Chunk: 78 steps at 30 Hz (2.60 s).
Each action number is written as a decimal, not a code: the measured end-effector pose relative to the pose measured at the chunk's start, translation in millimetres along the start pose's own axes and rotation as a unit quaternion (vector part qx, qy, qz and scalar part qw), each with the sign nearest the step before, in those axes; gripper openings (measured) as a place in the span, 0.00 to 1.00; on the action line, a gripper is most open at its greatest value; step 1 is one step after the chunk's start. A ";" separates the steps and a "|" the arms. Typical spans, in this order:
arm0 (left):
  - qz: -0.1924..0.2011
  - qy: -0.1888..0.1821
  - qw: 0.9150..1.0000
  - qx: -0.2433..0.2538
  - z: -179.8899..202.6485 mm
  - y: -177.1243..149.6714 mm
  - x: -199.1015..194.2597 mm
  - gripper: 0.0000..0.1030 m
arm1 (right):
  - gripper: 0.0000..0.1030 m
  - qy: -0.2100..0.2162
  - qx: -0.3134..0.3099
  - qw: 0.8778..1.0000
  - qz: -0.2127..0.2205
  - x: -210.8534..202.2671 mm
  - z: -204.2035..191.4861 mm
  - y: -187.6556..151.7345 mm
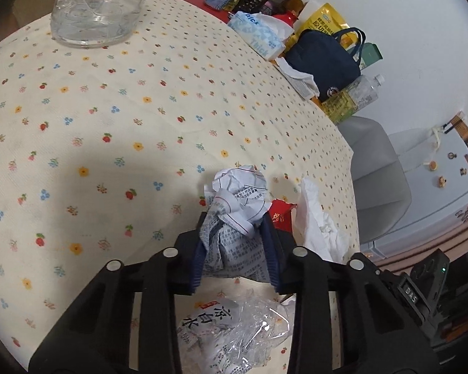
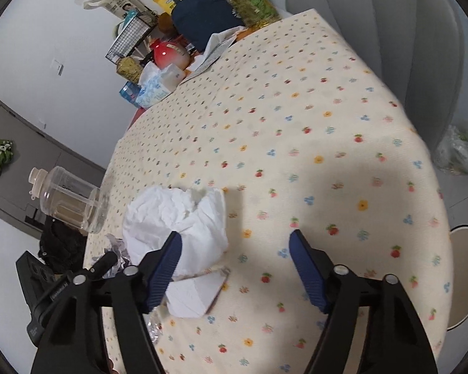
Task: Collect trash
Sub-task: 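Lower the left tool onto the crumpled printed paper and close it, then close the right tool on the crumpled white tissue, then carry the tissue over the bin and open the right tool while the left tool drops the paper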
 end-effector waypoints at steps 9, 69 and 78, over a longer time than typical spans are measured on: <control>0.036 -0.010 0.999 0.015 13.1 12.0 -34.3 0.29 | 0.03 0.038 0.011 0.998 -0.038 13.8 -9.6 2.8; -0.165 -0.067 0.927 0.331 309.2 -259.6 119.4 0.30 | 0.02 -0.112 0.215 0.966 0.086 -173.6 418.7 -83.8; -0.195 -0.057 0.910 0.360 327.6 -293.8 144.4 0.30 | 0.61 -0.151 0.265 0.950 0.061 -154.0 487.6 -117.5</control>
Point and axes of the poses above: each gripper's, at about its wrist camera, not at the fingertips, and x roughly the way its jaws point, z to its right, y to its top, the point moved 10 cm from there along x, roughly the way its jaws point, and after that the axes turned 3 degrees about x, right-handed, at the moved point
